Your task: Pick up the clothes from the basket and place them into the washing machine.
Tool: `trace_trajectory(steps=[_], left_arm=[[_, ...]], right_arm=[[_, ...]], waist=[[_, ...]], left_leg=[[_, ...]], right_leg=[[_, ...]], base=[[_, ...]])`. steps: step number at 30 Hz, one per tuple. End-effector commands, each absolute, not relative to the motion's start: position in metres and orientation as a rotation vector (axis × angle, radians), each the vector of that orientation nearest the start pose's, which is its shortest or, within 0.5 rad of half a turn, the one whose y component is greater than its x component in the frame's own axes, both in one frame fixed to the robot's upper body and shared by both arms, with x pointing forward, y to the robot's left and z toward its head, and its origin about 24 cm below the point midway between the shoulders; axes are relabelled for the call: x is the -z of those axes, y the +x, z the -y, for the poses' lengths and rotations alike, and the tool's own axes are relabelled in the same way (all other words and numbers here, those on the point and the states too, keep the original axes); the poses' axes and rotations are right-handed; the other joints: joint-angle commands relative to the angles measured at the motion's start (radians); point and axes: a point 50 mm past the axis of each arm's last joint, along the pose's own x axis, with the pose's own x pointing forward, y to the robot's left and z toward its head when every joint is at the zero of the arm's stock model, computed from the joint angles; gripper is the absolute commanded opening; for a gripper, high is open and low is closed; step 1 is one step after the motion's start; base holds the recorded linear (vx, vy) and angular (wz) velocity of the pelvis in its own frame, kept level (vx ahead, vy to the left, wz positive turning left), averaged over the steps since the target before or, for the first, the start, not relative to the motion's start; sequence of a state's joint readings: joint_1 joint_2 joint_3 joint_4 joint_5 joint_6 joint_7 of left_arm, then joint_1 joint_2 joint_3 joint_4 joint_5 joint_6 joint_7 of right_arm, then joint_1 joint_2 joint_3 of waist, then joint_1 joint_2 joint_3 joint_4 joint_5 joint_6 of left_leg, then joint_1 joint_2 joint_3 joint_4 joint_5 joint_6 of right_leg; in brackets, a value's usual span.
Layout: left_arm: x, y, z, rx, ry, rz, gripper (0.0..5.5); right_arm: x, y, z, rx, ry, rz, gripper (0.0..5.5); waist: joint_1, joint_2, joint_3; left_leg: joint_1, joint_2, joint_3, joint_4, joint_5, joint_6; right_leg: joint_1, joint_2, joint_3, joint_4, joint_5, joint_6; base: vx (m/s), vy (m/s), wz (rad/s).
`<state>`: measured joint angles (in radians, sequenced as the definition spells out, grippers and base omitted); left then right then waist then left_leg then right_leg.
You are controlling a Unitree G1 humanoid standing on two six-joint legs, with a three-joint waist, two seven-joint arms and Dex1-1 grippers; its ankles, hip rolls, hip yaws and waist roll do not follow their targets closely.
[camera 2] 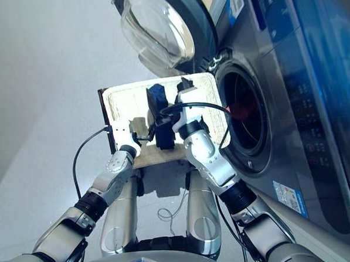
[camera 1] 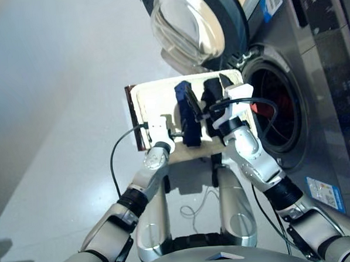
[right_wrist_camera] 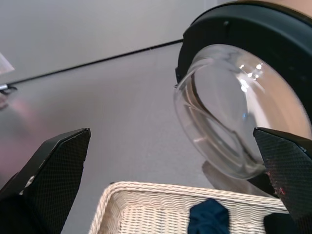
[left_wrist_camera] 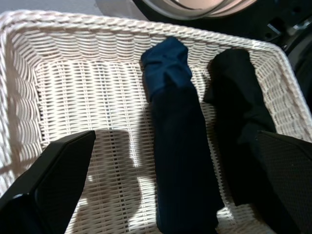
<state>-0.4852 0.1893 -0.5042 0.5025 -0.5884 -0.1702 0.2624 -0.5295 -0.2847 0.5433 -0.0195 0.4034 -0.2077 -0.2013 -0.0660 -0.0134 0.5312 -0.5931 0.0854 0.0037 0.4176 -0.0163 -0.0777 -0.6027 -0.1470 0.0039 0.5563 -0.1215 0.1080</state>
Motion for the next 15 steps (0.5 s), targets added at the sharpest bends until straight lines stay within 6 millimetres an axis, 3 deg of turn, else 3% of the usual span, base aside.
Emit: trace_trajectory(steps=[1, 7, 15], left_arm=[[-0.083, 0.331, -0.065, 0.175, -0.192, 0.085, 5.50], [-0.093, 0.352, -0.070, 0.069, -0.186, 0.081, 5.50], [-0.114, 0.366, -0.064, 0.056, -0.197, 0.113, 5.50]], right_arm=[[-0.223, 0.262, 0.033, -0.559, 0.187, 0.798, 5.50], [-0.241, 0.257, 0.020, -0.582, 0.189, 0.876, 5.50], [-0.260, 0.250, 0.003, -0.652, 0.229, 0.937, 5.50]], waist=[[-0.011, -0.019, -0.011], [-0.028, -0.034, -0.011], [-0.042, -0.043, -0.011]], left_leg=[[-0.043, 0.016, -0.004, 0.132, -0.093, 0.000], [-0.189, 0.021, -0.015, 0.207, -0.103, -0.003], [-0.333, 0.027, -0.032, 0.263, -0.100, -0.007]], right_leg=[[-0.090, 0.012, 0.031, 0.060, 0.020, 0.004], [-0.236, 0.019, 0.036, 0.138, 0.004, -0.003], [-0.378, 0.028, 0.035, 0.188, 0.004, -0.004]], base=[[-0.067, -0.048, -0.073], [-0.064, -0.028, -0.038], [-0.037, -0.010, -0.019]])
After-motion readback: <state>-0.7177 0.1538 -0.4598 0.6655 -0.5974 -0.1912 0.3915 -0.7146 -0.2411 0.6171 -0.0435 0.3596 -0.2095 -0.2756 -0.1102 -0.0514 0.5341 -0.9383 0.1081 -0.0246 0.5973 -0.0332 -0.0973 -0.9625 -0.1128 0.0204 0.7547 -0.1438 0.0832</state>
